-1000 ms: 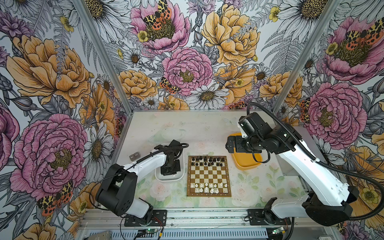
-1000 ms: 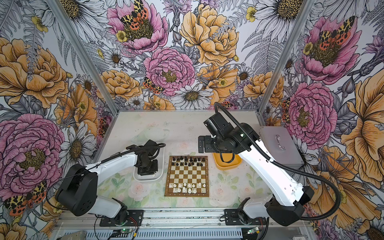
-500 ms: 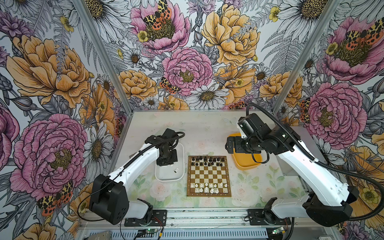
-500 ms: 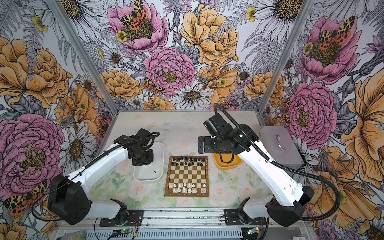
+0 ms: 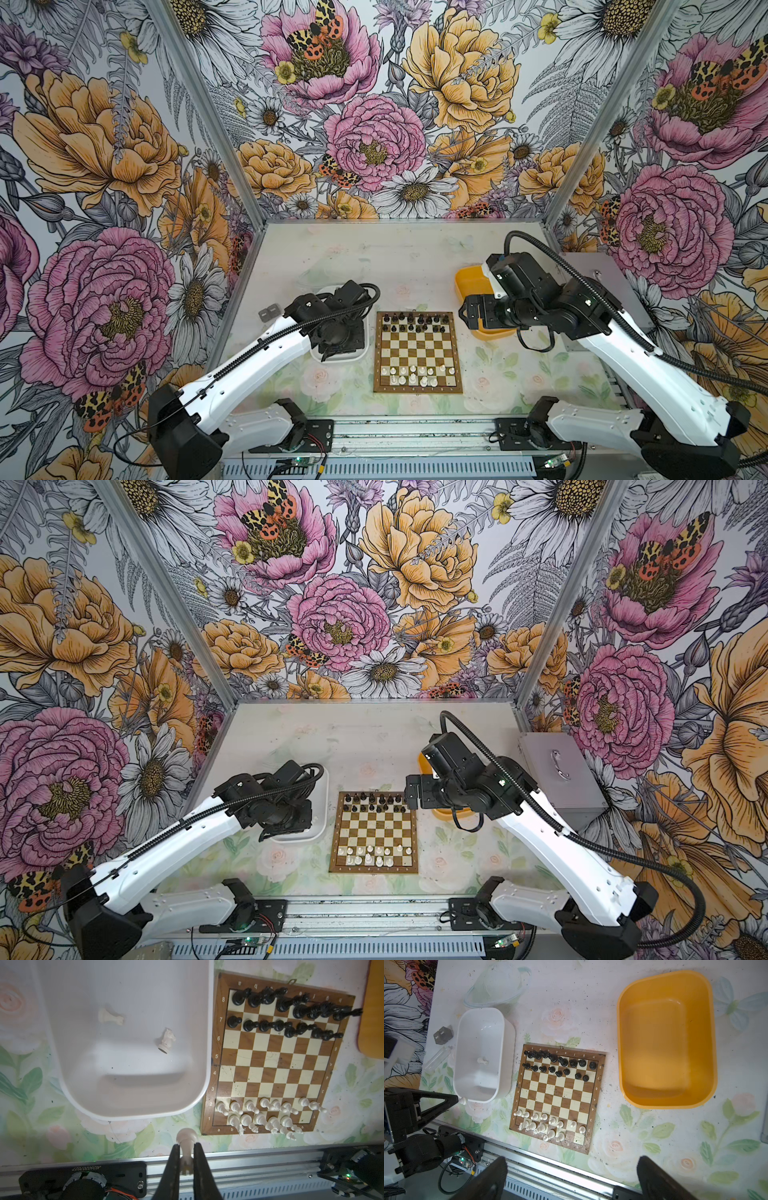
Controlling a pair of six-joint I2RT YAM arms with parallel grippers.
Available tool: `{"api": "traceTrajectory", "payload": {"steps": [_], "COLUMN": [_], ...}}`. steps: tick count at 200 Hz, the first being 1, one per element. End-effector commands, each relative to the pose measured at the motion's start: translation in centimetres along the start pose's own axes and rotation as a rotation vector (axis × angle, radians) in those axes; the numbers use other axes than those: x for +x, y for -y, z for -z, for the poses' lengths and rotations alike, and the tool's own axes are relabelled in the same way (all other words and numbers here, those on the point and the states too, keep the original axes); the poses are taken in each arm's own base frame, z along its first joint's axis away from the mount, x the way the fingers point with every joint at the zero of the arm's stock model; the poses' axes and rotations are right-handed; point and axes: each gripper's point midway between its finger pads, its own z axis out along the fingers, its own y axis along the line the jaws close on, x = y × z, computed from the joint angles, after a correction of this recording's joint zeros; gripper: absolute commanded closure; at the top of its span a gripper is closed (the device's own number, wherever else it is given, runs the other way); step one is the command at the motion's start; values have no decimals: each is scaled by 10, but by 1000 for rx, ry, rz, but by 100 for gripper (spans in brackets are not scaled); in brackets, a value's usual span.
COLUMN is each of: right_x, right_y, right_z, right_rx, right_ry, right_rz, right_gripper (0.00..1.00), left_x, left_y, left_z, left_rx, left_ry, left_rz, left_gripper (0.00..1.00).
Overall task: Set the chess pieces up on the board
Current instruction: 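Lift the white piece with the left gripper out of the tray, then carry the white piece with the left gripper onto the board's nearest corner square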
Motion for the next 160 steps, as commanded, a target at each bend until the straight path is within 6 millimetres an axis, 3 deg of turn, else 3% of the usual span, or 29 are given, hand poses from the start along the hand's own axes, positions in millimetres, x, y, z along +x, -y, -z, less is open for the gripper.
{"api": "traceTrajectory", "payload": {"steps": [1,53,100,160], "right_x": [4,24,32,41], "right_y": [-4,6,11,17], "right_z": [11,28,36,38], "right_rx": [-55,-68,-77,-75], "right_ry": [34,21,23,19], "right_rz": [29,57,75,77], "right_gripper": [0,0,0,0], "left_x": [8,31,51,60], "left_y": [-1,17,34,47], "left_z": [1,-9,-30,-52], "left_rx": [-33,-64,-54,-15], "left_ry": [48,86,74,80], "left_rz": [80,65,50,61], "left_gripper": [95,96,96,95]}}
